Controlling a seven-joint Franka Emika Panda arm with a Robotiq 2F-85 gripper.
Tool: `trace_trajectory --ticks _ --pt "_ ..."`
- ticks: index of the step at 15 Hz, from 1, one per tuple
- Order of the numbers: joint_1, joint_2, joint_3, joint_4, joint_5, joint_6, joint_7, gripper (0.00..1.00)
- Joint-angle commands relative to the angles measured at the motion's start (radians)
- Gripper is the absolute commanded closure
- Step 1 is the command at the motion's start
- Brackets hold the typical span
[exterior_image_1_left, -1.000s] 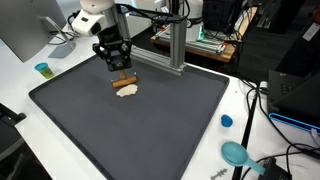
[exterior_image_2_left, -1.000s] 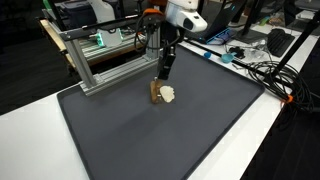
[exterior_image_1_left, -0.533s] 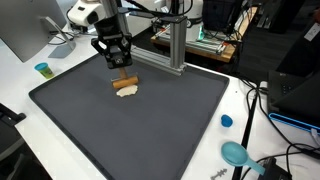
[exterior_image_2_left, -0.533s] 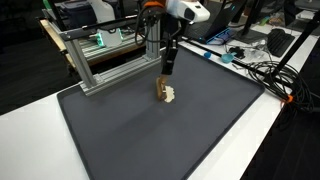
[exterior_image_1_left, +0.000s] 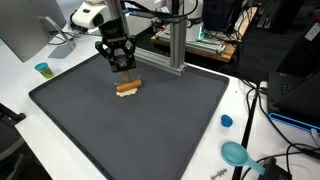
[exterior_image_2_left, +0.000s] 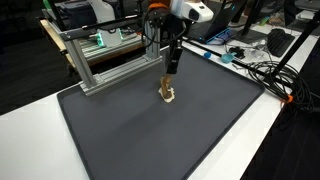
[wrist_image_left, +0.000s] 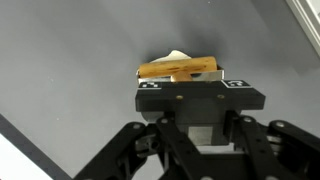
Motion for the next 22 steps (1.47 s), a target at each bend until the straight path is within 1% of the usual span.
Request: trace_trajectory --ticks 1,3,7,10,13,16,22 --pt "0.011 0.044 -0.012 0.060 -0.033 -0.031 0.028 0.78" --pt "0.009 0.067 -0.001 0.079 -0.019 -0.052 0.012 0.78" --pt "-0.015 0.121 0.046 0.145 0.079 -0.128 -0.090 0.78" --pt "-0.020 0.157 0.054 0.201 0.114 -0.161 -0.125 0.78" --pt "-0.022 0.182 0.051 0.232 0.129 -0.179 -0.131 0.78" --pt "-0.028 0.190 0.049 0.234 0.142 -0.185 -0.128 0.78" --pt "-0.044 0.153 0.066 0.185 0.212 -0.129 -0.137 0.78"
